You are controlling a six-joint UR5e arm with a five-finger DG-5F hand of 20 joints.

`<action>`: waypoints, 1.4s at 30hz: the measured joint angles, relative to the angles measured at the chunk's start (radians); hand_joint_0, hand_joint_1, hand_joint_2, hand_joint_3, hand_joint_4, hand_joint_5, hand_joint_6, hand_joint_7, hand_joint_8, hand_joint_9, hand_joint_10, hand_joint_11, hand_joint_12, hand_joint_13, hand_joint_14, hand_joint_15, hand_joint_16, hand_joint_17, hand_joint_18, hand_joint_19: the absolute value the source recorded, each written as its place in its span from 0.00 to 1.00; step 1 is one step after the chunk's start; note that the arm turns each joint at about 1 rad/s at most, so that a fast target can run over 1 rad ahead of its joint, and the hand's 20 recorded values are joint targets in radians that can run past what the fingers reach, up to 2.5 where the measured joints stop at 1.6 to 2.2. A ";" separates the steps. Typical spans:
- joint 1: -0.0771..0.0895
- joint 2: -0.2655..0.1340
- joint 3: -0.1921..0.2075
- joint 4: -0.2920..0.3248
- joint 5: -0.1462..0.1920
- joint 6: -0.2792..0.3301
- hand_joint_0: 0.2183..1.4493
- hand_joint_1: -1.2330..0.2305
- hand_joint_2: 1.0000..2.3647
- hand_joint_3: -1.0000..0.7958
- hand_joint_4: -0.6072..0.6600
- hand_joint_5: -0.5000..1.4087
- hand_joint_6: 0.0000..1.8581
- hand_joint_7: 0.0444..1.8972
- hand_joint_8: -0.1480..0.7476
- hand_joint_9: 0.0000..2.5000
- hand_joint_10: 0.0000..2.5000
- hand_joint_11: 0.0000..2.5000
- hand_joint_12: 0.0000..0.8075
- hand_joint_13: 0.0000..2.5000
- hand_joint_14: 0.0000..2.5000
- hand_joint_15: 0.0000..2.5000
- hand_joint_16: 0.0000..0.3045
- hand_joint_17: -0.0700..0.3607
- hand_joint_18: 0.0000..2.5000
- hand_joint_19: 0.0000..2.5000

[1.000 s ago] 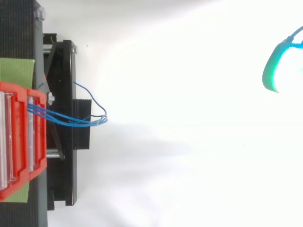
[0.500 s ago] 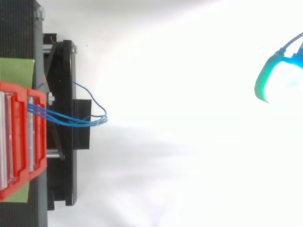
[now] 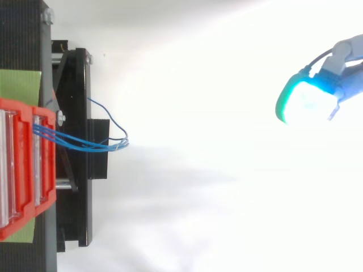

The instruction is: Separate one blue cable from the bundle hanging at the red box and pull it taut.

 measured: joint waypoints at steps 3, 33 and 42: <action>0.000 -0.028 0.000 0.027 -0.001 0.016 0.27 0.50 0.00 0.28 0.68 0.16 0.27 0.45 0.48 0.28 0.01 0.25 0.45 0.20 0.01 0.16 0.18 0.45 0.18 0.25; 0.017 -0.214 0.015 0.301 0.128 -0.024 0.27 0.49 0.00 0.28 0.68 0.16 0.27 0.45 0.48 0.28 0.01 0.25 0.45 0.20 0.01 0.16 0.18 0.45 0.18 0.25; 0.018 -0.297 0.085 0.319 0.141 -0.018 0.27 0.49 0.00 0.28 0.68 0.16 0.27 0.45 0.49 0.28 0.01 0.25 0.45 0.20 0.01 0.16 0.18 0.44 0.18 0.25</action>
